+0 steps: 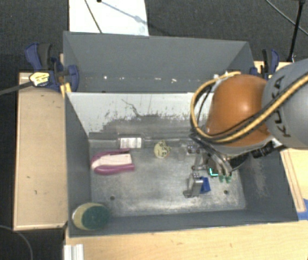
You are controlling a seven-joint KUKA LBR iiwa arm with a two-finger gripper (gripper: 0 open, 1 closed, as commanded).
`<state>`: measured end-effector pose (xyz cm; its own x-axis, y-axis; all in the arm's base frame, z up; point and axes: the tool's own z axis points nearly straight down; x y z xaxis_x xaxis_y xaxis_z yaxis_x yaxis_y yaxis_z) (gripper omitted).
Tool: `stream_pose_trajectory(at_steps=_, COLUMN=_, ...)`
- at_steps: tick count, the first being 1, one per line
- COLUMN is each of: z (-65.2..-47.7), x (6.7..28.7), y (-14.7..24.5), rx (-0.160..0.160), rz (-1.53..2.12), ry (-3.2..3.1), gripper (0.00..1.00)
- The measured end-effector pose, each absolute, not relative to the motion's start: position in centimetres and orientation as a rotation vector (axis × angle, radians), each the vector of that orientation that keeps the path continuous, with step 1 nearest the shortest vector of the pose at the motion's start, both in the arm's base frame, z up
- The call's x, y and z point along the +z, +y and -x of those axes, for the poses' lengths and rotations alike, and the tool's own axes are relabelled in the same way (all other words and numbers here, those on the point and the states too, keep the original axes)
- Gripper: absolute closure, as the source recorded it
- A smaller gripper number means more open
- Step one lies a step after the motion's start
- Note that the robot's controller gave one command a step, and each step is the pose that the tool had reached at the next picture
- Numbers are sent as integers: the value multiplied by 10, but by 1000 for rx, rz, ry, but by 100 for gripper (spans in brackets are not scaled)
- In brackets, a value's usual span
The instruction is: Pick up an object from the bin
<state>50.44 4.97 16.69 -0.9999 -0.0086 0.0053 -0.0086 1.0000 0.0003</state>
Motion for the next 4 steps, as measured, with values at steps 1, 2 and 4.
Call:
stream_pose_trajectory(at_steps=1, z=-526, x=101, y=-37, rx=5, rz=181, ry=-3134, gripper=0)
stream_pose_trajectory(at_steps=2, z=-527, x=104, y=-32, rx=-1, rz=174, ry=-3138, gripper=100)
stream_pose_trajectory(at_steps=4, z=-527, x=104, y=-32, rx=-1, rz=179, ry=-3138, gripper=100)
